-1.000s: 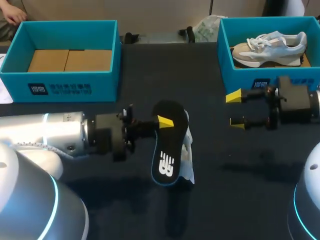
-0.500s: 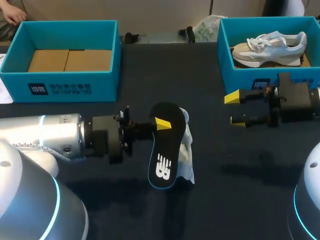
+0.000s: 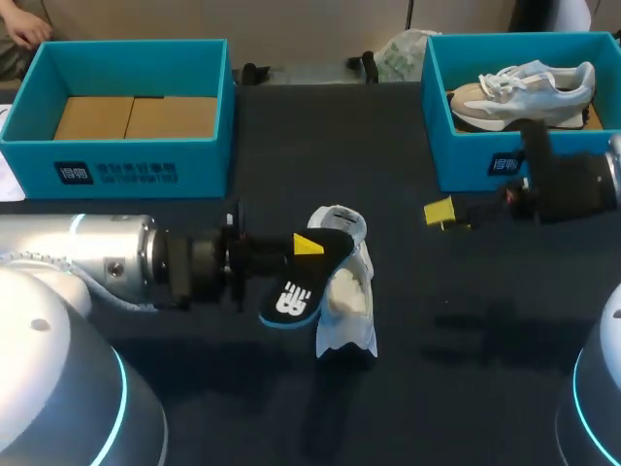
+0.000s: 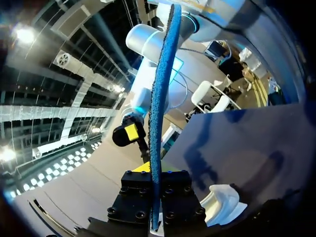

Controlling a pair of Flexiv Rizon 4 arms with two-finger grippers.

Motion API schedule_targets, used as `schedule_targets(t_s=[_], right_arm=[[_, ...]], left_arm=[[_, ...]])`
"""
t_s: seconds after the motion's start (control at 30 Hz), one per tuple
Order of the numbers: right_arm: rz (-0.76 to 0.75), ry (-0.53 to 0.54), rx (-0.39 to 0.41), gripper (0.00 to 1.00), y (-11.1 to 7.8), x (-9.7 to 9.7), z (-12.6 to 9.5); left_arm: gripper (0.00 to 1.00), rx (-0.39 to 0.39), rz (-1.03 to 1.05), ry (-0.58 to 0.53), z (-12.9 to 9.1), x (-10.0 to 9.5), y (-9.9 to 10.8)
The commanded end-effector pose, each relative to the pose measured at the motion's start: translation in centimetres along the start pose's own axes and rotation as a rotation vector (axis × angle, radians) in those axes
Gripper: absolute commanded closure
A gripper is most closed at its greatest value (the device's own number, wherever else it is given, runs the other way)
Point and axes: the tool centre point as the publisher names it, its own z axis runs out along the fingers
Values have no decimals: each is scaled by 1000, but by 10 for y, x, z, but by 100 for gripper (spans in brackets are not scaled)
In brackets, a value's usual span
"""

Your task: Take the shoe out of the shoebox, open the shoe tongue, remove and reinsert the insole, then place the shoe into the shoebox

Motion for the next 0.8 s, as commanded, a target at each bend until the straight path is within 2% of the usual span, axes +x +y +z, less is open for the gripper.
schedule_targets(t_s=[0.03, 0.13, 0.17, 0.3, 0.47, 0.67, 0.73, 0.8], right_arm=[[-624, 49, 224, 0, -5, -5, 5], [-717, 97, 300, 0, -14, -5, 9], [-705, 96, 332, 0, -16, -7, 11], [-705, 96, 332, 0, -16, -7, 11], [-705, 96, 332, 0, -16, -7, 11], [-705, 96, 332, 0, -16, -7, 11], [-791, 63, 326, 0, -18, -12, 16], [-873, 5, 364, 0, -20, -16, 22]], left_arm=[[100, 32, -58, 26, -7, -5, -1], [100, 44, -106, 41, -8, -4, -4], [100, 46, -117, 46, -9, -4, -5], [100, 63, -183, 79, -9, 1, -6], [100, 41, -203, 107, -8, 5, -5], [100, 35, -262, 92, -10, 7, -10], [100, 38, -278, 78, -10, 7, -11], [100, 30, -283, 69, -10, 7, -10]])
